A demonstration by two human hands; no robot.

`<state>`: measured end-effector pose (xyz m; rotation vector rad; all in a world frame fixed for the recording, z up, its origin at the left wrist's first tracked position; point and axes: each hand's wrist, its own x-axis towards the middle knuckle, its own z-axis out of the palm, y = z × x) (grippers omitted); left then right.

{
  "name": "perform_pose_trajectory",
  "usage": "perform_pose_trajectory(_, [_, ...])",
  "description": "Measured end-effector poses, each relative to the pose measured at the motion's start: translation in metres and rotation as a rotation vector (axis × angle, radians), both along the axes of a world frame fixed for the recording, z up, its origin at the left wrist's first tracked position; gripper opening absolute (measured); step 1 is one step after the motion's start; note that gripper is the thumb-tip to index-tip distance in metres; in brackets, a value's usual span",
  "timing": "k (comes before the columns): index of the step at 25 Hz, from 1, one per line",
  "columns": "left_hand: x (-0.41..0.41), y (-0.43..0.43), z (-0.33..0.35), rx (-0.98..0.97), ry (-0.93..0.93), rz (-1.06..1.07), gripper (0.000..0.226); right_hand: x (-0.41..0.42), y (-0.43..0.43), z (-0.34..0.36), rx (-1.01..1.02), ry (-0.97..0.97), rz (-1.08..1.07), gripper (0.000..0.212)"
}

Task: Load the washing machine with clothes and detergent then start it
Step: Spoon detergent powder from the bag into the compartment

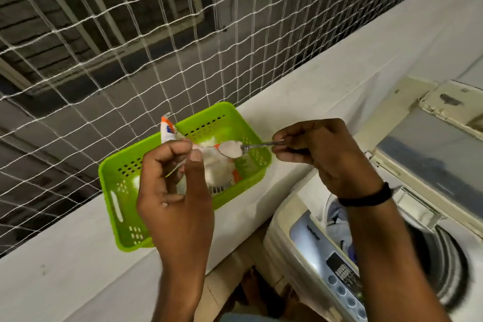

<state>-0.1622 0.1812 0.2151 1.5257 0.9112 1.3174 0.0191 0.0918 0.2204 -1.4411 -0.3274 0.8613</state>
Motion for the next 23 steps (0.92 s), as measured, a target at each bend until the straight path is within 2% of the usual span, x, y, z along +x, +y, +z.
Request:
perform_pose_trajectory(8, [0.075, -0.075, -0.033, -0.016, 0.084, -0.379, 0.01, 0.042, -0.115, -0.023, -0.089, 0.037, -0.384, 0.028])
perform_pose_trajectory(14, [0.154, -0.137, -0.078, -0.111, 0.18, -0.627, 0.01, 0.08, -0.207, -0.088, -0.09, 0.141, -0.731, 0.024])
perform_pose_trajectory(18, [0.217, -0.17, -0.134, -0.223, 0.309, -0.733, 0.01, 0.1, -0.253, -0.143, -0.053, 0.175, -0.924, 0.022])
perform_pose_trajectory(23, [0.281, -0.209, -0.2, -0.311, 0.57, -0.827, 0.015, 0.13, -0.304, -0.225, -0.328, 0.26, -1.181, 0.021])
